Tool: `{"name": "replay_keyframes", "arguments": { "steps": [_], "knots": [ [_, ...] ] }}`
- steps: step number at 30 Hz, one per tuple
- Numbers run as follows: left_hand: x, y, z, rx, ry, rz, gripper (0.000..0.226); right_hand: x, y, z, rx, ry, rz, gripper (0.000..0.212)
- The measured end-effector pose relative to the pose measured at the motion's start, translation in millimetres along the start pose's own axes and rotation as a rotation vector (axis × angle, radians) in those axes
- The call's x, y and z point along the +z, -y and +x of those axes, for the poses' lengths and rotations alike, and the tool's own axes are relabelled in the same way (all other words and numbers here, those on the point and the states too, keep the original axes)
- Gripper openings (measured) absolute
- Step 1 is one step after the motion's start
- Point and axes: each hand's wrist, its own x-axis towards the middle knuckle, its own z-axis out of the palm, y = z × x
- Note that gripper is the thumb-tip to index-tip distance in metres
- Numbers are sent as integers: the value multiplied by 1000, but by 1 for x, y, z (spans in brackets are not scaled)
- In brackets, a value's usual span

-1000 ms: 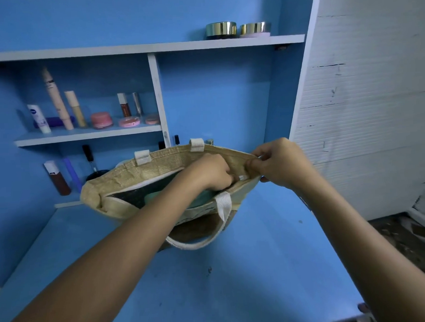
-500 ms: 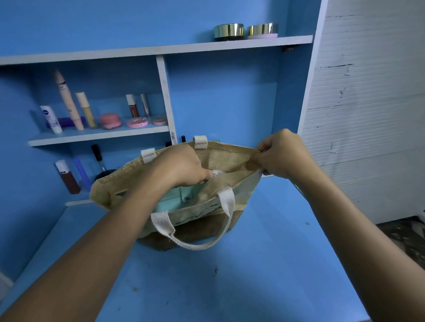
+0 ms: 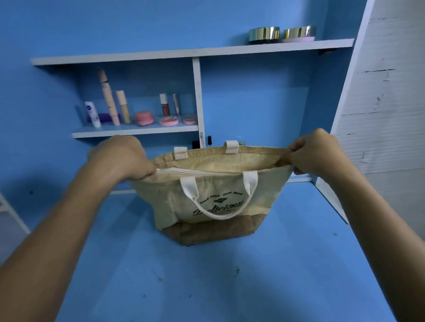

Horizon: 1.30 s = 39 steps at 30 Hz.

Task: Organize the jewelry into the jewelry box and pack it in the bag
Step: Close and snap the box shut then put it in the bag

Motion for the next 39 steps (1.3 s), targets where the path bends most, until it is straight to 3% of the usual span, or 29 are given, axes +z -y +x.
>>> {"name": "replay_keyframes", "arguments": {
  "steps": [5,15,20,24,27,29,31,35,39],
  "knots": [
    [4,32,1,-69,-22,-65,33,-1,3,-2,9,19,41,14],
    [40,40,-5,-86,-284,-387,24,7,-6,0,8,123,236,4],
    [57,39,-11,8,-399,-661,23,10,-23,-8,-121,286,562,28],
    [80,36,-10,189,-446,-949,22,19,-45,-12,-271,317,566,39],
    [102,38,-4,273,-424,-1157,57,31,-51,-7,-309,258,535,28],
    [115,40,5,229,-373,-1215,87,35,-49,-7,-340,239,584,23],
    [121,39,16,196,-343,-1233,99,35,-42,-8,-377,204,600,22],
    [108,17,36,231,-325,-1313,73,21,-36,-14,-410,104,648,21],
    [98,-24,51,292,-269,-1456,42,-2,-44,-34,-402,11,691,36]
  ]
}}
